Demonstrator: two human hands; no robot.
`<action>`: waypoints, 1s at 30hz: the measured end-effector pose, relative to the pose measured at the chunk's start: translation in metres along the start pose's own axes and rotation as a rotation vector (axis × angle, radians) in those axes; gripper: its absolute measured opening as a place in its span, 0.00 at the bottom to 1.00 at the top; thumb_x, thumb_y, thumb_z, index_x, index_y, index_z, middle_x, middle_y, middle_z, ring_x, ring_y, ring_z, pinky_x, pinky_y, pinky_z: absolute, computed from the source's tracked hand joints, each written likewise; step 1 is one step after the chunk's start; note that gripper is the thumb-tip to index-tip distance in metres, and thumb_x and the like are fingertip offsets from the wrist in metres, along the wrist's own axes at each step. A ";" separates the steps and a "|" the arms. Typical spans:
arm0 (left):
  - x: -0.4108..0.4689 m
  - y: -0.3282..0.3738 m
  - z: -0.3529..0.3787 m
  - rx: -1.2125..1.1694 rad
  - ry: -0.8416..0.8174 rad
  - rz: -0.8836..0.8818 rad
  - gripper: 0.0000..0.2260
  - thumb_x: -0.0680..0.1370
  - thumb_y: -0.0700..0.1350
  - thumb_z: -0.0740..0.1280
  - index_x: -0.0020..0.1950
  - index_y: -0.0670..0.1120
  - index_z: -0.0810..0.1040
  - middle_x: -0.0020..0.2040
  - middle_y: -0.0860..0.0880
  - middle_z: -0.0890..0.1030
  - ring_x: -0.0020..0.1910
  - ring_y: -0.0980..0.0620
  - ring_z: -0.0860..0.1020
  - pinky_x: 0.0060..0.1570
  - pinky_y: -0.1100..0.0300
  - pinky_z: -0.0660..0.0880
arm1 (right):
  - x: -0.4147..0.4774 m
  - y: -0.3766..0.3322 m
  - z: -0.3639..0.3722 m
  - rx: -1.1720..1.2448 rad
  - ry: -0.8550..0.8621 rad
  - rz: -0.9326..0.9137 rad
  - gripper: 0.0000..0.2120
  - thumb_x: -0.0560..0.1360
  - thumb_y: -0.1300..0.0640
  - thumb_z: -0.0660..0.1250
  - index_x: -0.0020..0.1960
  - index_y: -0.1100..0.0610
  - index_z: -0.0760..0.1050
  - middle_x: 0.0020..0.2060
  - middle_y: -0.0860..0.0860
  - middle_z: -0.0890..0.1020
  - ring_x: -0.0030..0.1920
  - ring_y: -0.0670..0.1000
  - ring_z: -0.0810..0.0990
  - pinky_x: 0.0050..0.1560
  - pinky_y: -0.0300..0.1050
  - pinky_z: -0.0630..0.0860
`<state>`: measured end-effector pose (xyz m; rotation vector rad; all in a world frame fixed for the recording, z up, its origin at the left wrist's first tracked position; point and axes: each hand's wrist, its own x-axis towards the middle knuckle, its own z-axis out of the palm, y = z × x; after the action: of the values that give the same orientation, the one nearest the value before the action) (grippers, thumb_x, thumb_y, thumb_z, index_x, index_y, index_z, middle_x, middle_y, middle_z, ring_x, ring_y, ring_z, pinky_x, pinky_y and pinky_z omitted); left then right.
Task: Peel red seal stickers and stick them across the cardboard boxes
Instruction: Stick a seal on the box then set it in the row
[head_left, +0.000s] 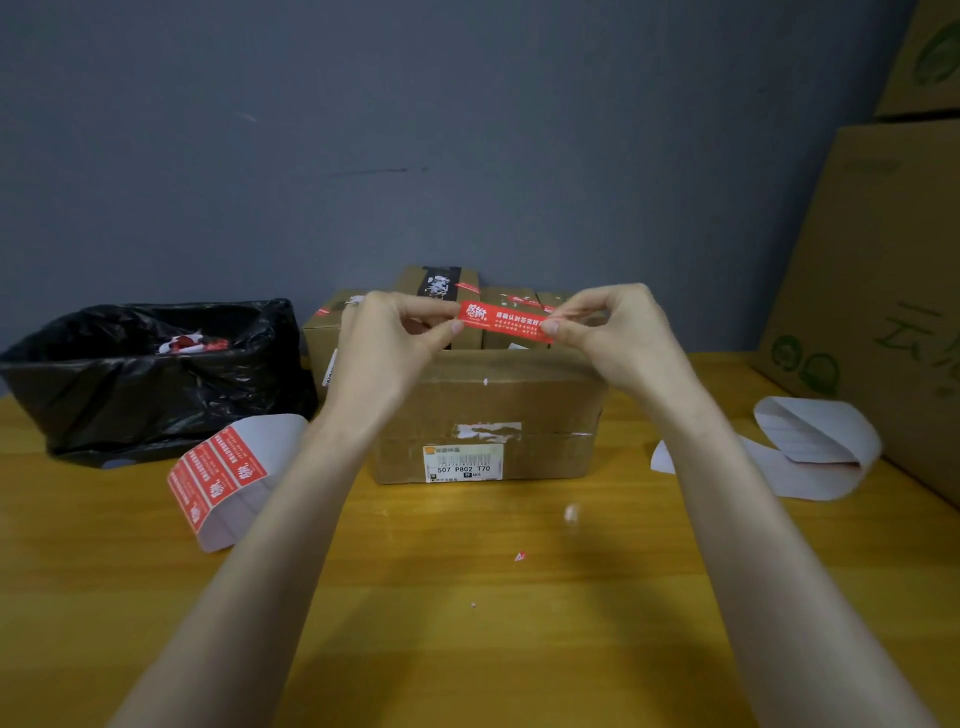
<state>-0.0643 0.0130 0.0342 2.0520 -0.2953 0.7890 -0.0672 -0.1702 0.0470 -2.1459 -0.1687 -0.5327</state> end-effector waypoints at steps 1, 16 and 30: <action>0.000 -0.001 0.000 0.020 -0.006 0.006 0.10 0.73 0.43 0.72 0.53 0.47 0.83 0.40 0.53 0.82 0.39 0.60 0.78 0.43 0.70 0.74 | 0.001 0.002 0.001 -0.005 0.008 0.004 0.04 0.73 0.53 0.70 0.42 0.53 0.78 0.38 0.42 0.76 0.49 0.45 0.74 0.47 0.41 0.73; 0.011 -0.053 -0.010 0.123 -0.477 -0.347 0.38 0.67 0.41 0.76 0.73 0.48 0.61 0.70 0.47 0.68 0.67 0.48 0.68 0.60 0.58 0.67 | 0.010 0.049 -0.003 0.243 -0.307 0.179 0.41 0.68 0.65 0.74 0.72 0.40 0.59 0.72 0.51 0.64 0.72 0.50 0.62 0.64 0.44 0.63; 0.013 -0.047 -0.021 -0.016 -0.427 -0.388 0.25 0.73 0.54 0.68 0.68 0.47 0.69 0.54 0.51 0.74 0.44 0.62 0.72 0.38 0.69 0.67 | 0.014 0.058 -0.016 0.236 -0.234 0.193 0.48 0.60 0.51 0.78 0.73 0.41 0.56 0.63 0.50 0.73 0.62 0.50 0.73 0.61 0.44 0.71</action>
<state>-0.0401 0.0581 0.0196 2.1582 -0.1275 0.1104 -0.0415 -0.2187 0.0178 -1.9618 -0.1438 -0.1402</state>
